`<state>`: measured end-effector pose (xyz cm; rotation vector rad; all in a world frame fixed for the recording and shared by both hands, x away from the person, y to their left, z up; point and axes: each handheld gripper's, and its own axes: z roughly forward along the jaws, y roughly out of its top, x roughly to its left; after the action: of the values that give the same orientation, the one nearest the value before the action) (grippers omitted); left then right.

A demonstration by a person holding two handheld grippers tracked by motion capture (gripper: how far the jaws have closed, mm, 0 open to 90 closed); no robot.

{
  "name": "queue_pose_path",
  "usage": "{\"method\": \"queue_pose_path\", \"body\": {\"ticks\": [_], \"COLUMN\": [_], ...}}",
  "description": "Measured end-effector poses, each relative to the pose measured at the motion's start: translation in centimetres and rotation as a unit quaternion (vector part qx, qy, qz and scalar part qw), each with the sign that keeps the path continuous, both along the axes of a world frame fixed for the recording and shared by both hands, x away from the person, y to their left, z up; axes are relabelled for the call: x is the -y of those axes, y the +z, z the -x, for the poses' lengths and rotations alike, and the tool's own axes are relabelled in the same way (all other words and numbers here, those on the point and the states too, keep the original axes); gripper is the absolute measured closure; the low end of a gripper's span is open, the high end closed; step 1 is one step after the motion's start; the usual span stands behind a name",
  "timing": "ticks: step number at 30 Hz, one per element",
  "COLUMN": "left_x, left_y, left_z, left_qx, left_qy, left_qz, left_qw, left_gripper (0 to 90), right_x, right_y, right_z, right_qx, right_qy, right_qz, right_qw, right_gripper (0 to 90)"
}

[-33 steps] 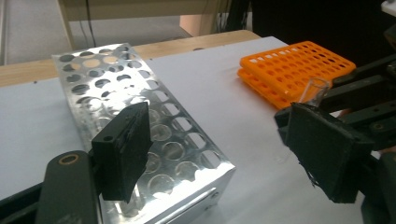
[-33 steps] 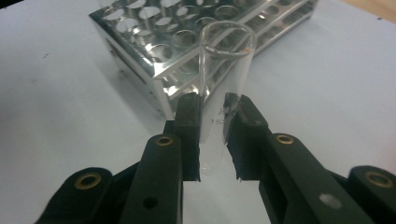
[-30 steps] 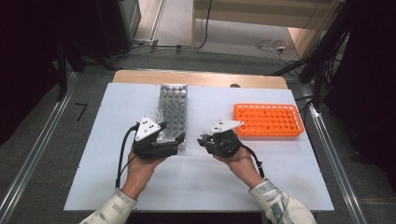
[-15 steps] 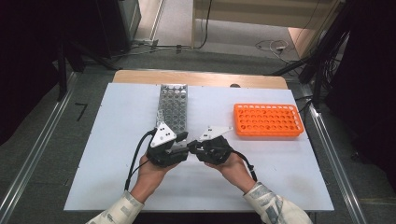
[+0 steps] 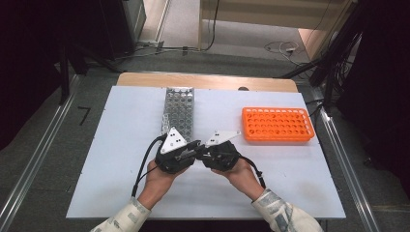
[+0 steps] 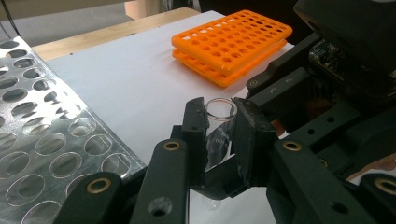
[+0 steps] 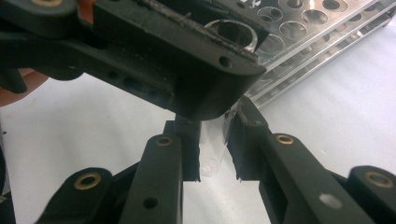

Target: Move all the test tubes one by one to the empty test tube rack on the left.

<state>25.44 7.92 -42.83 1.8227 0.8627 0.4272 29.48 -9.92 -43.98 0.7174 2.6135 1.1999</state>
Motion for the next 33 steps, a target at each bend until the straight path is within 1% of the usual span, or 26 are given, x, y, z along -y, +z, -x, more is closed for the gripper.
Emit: {"method": "queue_pose_path", "body": {"ticks": [2,3,5,7,9,11,13,14,16,17,20,22,25,29,31,33], "left_x": [0.0,0.0,-0.1,-0.3,-0.3,-0.3,-0.3,-0.2,-0.1,0.0,0.0,-0.1,-0.4,-0.7,-0.9,-1.2], "left_y": [0.0,0.0,0.1,0.2,0.3,0.4,0.5,0.6,0.8,0.9,1.3,1.5,2.0,2.8,3.1,3.4], "left_z": [-0.1,-0.1,-0.2,-0.3,-0.4,-0.6,-0.8,-0.9,-1.1,-1.2,-1.7,-1.9,-2.3,-3.0,-3.3,-3.6], "left_qx": [-0.001,0.0,-0.002,-0.002,-0.003,-0.004,-0.006,-0.007,-0.007,-0.008,-0.009,-0.009,-0.008,-0.004,-0.002,0.0], "left_qy": [0.001,0.001,0.003,0.005,0.007,0.008,0.008,0.009,0.009,0.009,0.011,0.015,0.024,0.035,0.04,0.047], "left_qz": [0.0,-0.001,0.002,0.005,0.01,0.012,0.015,0.018,0.018,0.019,0.024,0.027,0.029,0.029,0.032,0.03], "left_qw": [1.0,1.0,1.0,1.0,0.9999,0.9999,0.9998,0.9998,0.9998,0.9997,0.9996,0.9995,0.9993,0.9989,0.9987,0.9984], "left_gripper": [75.3,75.3,75.3,75.4,75.4,75.4,75.4,75.4,75.4,75.4,75.4,75.4,75.4,75.4,75.4,75.4], "right_x": [0.0,0.0,0.1,0.2,0.6,1.0,1.4,1.6,2.1,2.4,3.2,3.9,4.9,6.5,7.1,7.5], "right_y": [0.0,0.0,0.0,0.0,0.1,0.1,0.1,0.1,0.1,0.1,-0.1,-0.4,-0.7,-0.7,-0.7,-0.7], "right_z": [0.0,0.0,0.0,0.0,-0.2,-0.2,-0.3,-0.3,-0.4,-0.3,-0.1,0.1,0.1,-0.1,-0.2,-0.2], "right_qx": [-0.001,-0.001,-0.003,-0.007,-0.015,-0.013,-0.017,-0.017,-0.019,-0.025,-0.024,-0.023,-0.021,-0.021,-0.021,-0.019], "right_qy": [0.0,0.0,-0.002,-0.004,-0.005,-0.008,-0.012,-0.016,-0.02,-0.024,-0.029,-0.038,-0.047,-0.068,-0.077,-0.08], "right_qz": [0.0,-0.001,0.001,0.002,-0.002,0.0,0.001,0.002,0.003,0.004,0.004,0.01,0.01,0.006,0.002,0.002], "right_qw": [1.0,1.0,1.0,1.0,0.9999,0.9999,0.9998,0.9997,0.9996,0.9994,0.9993,0.999,0.9986,0.9974,0.9968,0.9966], "right_gripper": [72.4,70.3,62.5,59.0,52.5,46.1,34.9,31.2,26.3,24.8,21.2,18.6,18.1,18.2,18.4,18.5]}}
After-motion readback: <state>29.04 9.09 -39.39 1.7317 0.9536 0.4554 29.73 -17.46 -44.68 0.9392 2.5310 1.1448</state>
